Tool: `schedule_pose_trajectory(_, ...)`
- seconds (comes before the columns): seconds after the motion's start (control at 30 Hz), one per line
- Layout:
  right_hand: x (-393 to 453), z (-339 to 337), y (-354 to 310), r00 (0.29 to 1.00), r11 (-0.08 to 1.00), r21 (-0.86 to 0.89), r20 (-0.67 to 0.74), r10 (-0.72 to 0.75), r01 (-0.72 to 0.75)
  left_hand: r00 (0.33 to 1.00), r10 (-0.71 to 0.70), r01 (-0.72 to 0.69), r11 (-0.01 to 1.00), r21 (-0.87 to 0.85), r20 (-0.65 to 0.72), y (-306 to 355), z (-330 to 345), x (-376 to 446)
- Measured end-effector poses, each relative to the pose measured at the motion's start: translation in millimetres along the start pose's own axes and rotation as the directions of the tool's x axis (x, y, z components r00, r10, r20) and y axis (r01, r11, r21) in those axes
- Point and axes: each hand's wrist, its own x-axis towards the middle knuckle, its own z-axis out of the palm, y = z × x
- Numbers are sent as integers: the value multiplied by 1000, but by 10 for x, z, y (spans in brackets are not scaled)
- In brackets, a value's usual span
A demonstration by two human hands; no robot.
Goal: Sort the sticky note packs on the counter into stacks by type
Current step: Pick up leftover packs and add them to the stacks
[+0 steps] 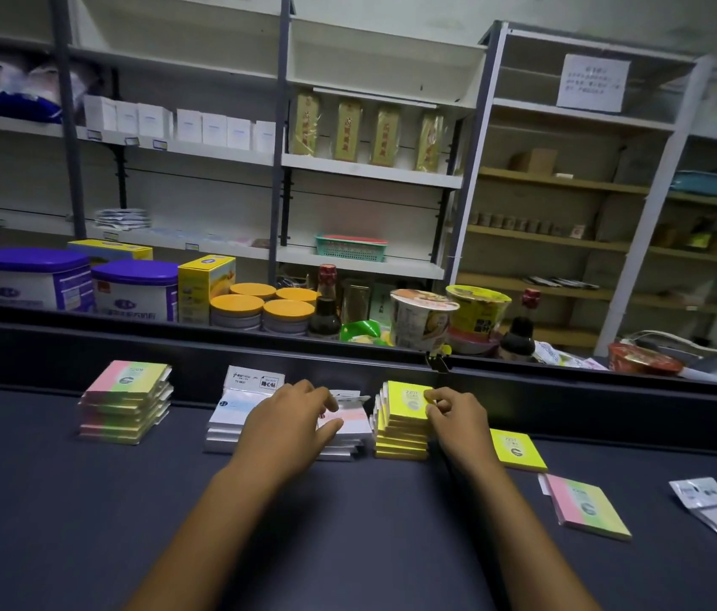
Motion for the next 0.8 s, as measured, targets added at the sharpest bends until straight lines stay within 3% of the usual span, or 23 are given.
schedule_pose_trajectory(0.2, -189, -238, 38, 990, 985, -142, -81, -113, 101, 999, 27, -28, 999, -24, -24, 12, 106, -17)
schedule_pose_trajectory(0.3, -342, -491, 166, 986, 942, -294, -4, -169, 161, 998, 67, -68, 996, -53, -13, 177, 151, -13)
schedule_pose_trajectory(0.43, -537, -839, 365, 987, 886, -435, 85, -138, 161, 993, 122, -121, 987, -108, 4, 484, 238, -31)
schedule_pose_trajectory(0.8, -953, -1849, 1168, 996, 862, -500, 44, -75, 87, 972, 234, -231, 961, -152, 2, 1568, 483, -191)
